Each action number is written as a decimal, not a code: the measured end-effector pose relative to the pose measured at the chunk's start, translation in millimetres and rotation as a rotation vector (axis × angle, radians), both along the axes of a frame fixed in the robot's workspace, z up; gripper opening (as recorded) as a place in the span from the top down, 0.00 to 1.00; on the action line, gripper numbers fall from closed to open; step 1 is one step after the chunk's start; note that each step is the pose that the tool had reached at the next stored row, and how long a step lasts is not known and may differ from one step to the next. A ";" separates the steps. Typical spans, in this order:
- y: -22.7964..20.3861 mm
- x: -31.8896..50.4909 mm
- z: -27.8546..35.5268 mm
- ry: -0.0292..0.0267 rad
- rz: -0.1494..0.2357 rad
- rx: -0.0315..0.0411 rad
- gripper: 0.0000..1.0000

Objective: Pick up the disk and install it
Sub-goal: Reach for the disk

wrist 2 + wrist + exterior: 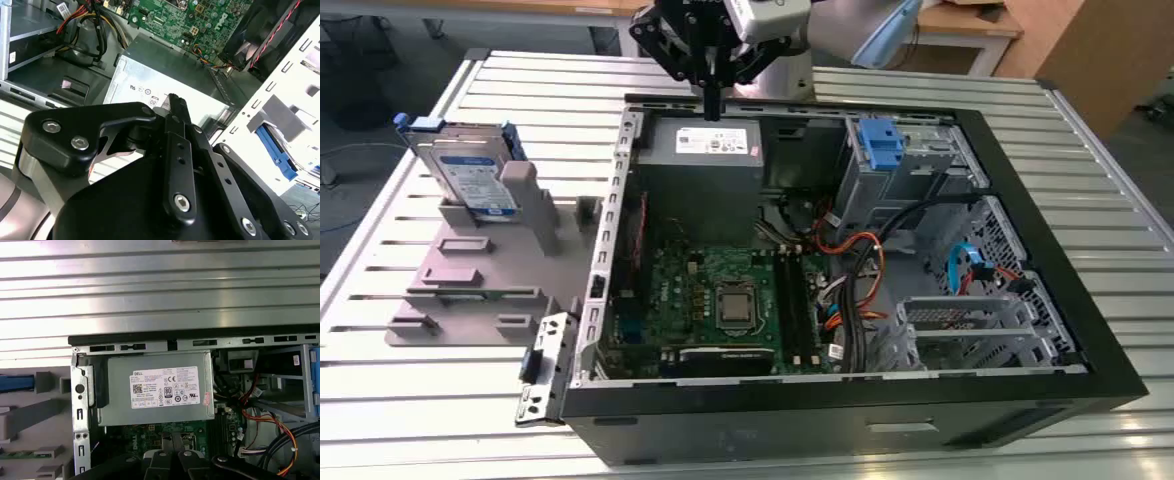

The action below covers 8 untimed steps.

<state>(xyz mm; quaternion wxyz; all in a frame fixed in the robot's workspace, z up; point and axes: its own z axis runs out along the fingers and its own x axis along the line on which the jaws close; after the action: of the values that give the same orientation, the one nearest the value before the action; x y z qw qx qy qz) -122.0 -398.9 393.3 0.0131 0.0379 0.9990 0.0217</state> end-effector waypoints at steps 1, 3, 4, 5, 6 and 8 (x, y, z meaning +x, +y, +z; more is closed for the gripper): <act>0.0 0.0 0.0 0.0001 0.000 0.0000 0.89; 0.0 -0.1 0.0 0.0000 0.000 0.0000 0.89; 0.0 -0.1 0.0 0.0000 0.000 -0.0001 0.89; 0.0 -0.2 0.0 0.0001 0.000 -0.0001 0.89; 0.0 -0.4 0.0 0.0000 0.000 -0.0001 0.89; 0.0 -0.7 0.0 0.0000 0.000 0.0000 0.89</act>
<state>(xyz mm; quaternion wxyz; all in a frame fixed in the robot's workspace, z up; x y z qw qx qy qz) -122.7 -398.9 393.3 0.0131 0.0379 0.9990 0.0217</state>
